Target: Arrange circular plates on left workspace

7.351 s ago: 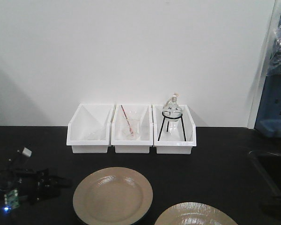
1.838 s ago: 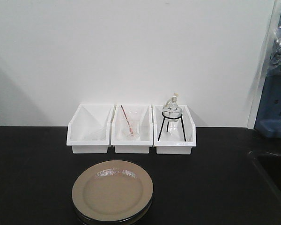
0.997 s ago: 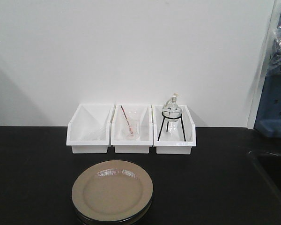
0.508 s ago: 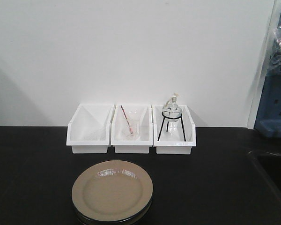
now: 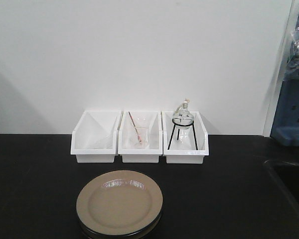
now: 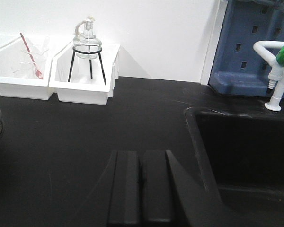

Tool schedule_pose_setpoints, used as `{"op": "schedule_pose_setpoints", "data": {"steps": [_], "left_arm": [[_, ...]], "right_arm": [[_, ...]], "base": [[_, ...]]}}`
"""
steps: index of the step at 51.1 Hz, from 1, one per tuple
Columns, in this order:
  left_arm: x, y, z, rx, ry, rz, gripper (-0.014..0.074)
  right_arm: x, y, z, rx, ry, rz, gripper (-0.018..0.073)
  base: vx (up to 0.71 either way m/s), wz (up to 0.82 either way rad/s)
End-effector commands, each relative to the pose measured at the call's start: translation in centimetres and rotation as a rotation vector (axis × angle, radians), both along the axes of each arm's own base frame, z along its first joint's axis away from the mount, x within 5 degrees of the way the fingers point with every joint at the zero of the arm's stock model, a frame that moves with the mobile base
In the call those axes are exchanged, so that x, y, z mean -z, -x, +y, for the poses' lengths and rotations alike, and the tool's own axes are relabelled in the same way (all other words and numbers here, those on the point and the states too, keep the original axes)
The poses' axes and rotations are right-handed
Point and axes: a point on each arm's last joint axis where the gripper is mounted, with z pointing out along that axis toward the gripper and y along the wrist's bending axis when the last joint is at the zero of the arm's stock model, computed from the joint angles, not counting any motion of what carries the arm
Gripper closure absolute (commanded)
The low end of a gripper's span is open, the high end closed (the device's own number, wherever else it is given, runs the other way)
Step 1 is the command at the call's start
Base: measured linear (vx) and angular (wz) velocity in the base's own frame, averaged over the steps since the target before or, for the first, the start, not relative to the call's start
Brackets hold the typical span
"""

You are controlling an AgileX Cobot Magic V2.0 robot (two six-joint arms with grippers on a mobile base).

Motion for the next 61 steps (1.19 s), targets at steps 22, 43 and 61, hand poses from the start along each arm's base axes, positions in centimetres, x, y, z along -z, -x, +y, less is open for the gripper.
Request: {"op": "schedule_pose_setpoints", "data": {"steps": [22,43,61], "left_arm": [[0.55,0.03,0.13,0.002,-0.127,-0.009,0.0596],[0.55,0.03,0.13,0.002,-0.127,-0.009,0.0596],[0.55,0.03,0.13,0.002,-0.127,-0.009,0.0596]], "right_arm": [[-1.60,-0.18,-0.40,0.040,0.018,-0.087,0.0563],[-1.60,-0.18,-0.40,0.040,0.018,-0.087,0.0563],[-1.28,0.23,-0.01,-0.002,-0.003,-0.049,0.0563]], "base": [[0.00,0.00],[0.00,0.00],[0.00,0.00]]}}
